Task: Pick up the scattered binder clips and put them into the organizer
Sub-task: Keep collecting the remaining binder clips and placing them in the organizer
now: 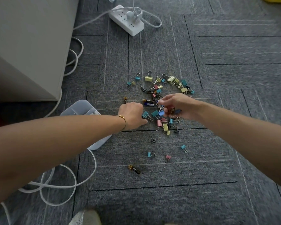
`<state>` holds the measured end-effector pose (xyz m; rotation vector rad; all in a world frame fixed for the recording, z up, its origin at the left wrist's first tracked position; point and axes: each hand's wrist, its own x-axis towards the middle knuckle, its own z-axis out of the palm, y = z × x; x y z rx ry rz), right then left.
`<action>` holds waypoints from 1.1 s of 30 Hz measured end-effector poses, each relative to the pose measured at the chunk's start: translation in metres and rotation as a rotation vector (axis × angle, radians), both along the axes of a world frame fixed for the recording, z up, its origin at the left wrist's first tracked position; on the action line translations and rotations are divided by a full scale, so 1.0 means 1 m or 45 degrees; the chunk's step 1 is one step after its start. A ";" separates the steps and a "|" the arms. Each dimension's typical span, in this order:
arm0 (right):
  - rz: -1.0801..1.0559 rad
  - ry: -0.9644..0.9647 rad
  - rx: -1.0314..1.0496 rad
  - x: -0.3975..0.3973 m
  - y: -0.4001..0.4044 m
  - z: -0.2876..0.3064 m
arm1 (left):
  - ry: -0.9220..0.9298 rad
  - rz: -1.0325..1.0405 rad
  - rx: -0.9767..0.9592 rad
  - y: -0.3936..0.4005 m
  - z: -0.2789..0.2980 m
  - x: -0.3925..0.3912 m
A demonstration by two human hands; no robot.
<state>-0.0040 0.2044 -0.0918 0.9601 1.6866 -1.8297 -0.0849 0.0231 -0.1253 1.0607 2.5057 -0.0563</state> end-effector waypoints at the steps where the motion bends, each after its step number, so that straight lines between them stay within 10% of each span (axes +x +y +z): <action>1: 0.064 -0.008 0.117 0.000 -0.002 -0.004 | 0.018 -0.029 -0.013 0.001 0.002 0.000; 6: 0.717 0.027 1.425 0.000 -0.017 -0.020 | -0.152 -0.055 0.042 -0.002 0.006 0.000; 12: 0.886 0.010 1.681 -0.001 -0.024 -0.022 | -1.325 0.558 0.371 -0.010 0.013 -0.014; 16: 0.889 -0.004 1.622 -0.011 -0.029 -0.026 | -1.698 0.703 0.443 -0.016 0.018 -0.026; 26: 0.101 -0.034 0.157 -0.004 -0.010 -0.021 | -0.867 0.466 0.372 -0.008 -0.005 -0.022; 33: 0.002 -0.080 0.078 0.000 0.000 -0.022 | -0.146 -0.261 0.093 0.001 -0.004 -0.016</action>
